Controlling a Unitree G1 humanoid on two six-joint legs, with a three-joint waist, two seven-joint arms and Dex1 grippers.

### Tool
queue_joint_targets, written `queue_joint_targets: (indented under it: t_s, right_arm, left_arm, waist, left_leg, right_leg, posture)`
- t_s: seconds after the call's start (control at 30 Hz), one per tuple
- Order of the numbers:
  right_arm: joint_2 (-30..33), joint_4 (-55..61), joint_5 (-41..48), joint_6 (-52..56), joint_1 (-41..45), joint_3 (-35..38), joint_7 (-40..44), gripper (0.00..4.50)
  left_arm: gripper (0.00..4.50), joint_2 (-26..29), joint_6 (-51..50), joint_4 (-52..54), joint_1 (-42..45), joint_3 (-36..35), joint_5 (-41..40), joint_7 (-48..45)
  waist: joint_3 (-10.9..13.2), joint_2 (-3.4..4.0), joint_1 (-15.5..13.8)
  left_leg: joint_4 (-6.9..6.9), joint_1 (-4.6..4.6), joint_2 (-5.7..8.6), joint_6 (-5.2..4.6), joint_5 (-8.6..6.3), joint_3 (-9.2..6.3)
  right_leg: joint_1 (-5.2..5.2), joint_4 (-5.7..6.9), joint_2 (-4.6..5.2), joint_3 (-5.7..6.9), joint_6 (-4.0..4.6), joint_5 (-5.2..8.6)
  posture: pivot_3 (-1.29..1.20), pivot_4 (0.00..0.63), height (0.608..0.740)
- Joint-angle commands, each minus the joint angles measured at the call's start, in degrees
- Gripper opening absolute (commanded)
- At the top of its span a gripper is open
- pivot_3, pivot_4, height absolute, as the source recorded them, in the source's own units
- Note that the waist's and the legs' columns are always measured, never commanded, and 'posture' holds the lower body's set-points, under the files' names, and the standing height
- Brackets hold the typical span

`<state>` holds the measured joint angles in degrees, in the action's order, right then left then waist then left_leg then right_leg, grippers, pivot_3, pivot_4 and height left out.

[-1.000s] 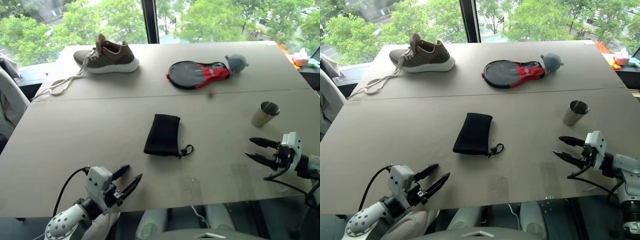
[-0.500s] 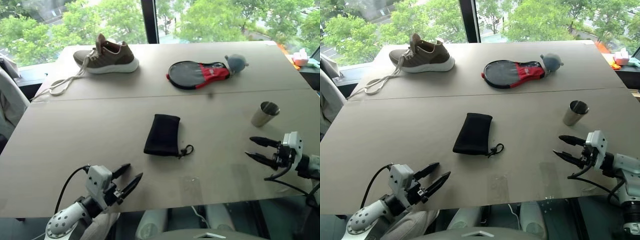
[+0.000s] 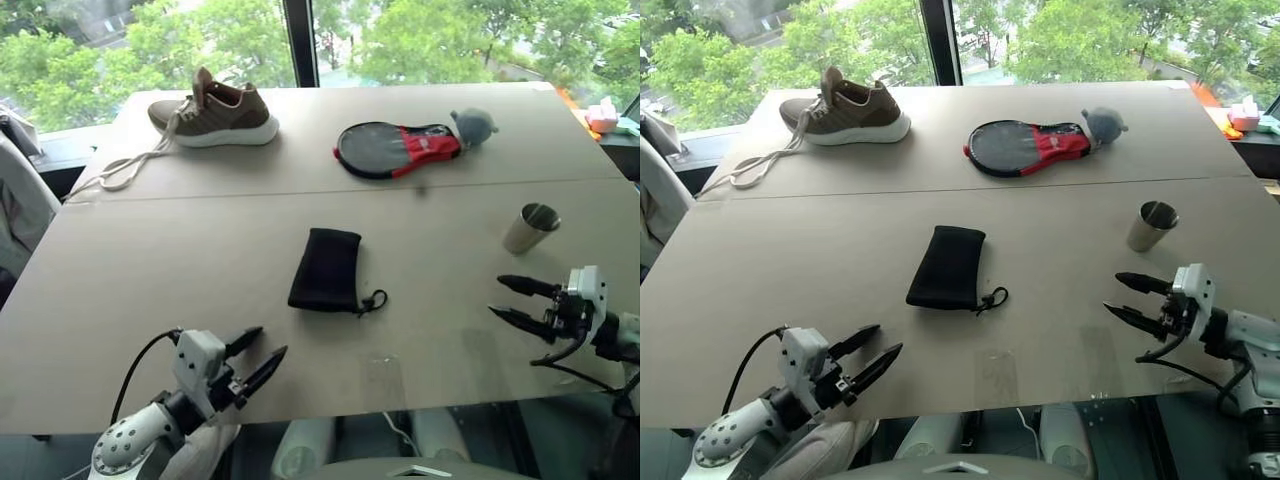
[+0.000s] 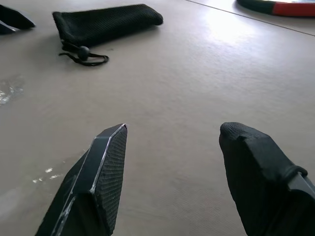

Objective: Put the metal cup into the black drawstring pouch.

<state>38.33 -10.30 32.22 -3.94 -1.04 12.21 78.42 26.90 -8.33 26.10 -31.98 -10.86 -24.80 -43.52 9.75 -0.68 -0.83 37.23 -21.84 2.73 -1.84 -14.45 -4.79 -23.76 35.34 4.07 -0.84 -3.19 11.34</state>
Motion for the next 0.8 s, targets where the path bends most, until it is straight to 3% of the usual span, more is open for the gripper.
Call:
queue_joint_targets:
  t_s: [0.03, 0.23, 0.6, 0.8]
  right_arm:
    - [0.84, 6.97, 4.58, 2.35, -3.27, 0.41, 4.91, 3.03]
    - [0.06, 16.64, 6.34, 3.17, -9.33, -1.30, 7.44, 3.03]
    - [-7.06, 30.63, 3.76, -0.69, -22.18, 0.07, -4.67, 3.03]
    - [-7.87, 31.77, 3.40, -0.88, -23.19, -0.18, -7.67, 3.03]
  left_arm:
    - [3.08, 1.34, -0.54, 3.67, 0.91, 0.44, 0.11, 0.21]
    - [3.08, 4.09, -3.00, 5.68, 5.36, 3.34, 4.83, 2.52]
    - [3.08, 8.27, -3.08, 4.42, 16.39, 7.94, 11.44, 2.66]
    - [3.08, 9.71, -2.56, 0.69, 20.46, 8.93, 12.45, 1.33]
  waist:
    - [0.00, 0.00, 0.02]
    - [-0.01, 0.01, 0.02]
    - [-0.03, 0.01, -0.02]
    - [-0.04, 0.03, 0.07]
  left_leg:
    - [0.00, 0.00, 0.00, 0.00, 0.00, 0.01]
    - [0.02, 0.05, -0.02, 0.00, 0.00, 0.02]
    - [0.03, 0.03, 0.04, 0.01, -0.01, 0.03]
    - [0.03, 0.08, -0.02, 0.01, -0.01, 0.06]
  right_leg:
    - [0.00, 0.00, 0.01, -0.01, 0.00, 0.00]
    - [0.01, 0.06, 0.01, -0.03, -0.01, 0.00]
    - [0.00, 0.08, -0.01, -0.04, -0.02, -0.01]
    - [0.00, 0.10, 0.00, -0.08, -0.02, 0.00]
  posture:
    - [0.00, 0.150, 0.736]
    - [0.00, 0.150, 0.736]
    - [0.00, 0.150, 0.736]
    - [0.00, 0.150, 0.736]
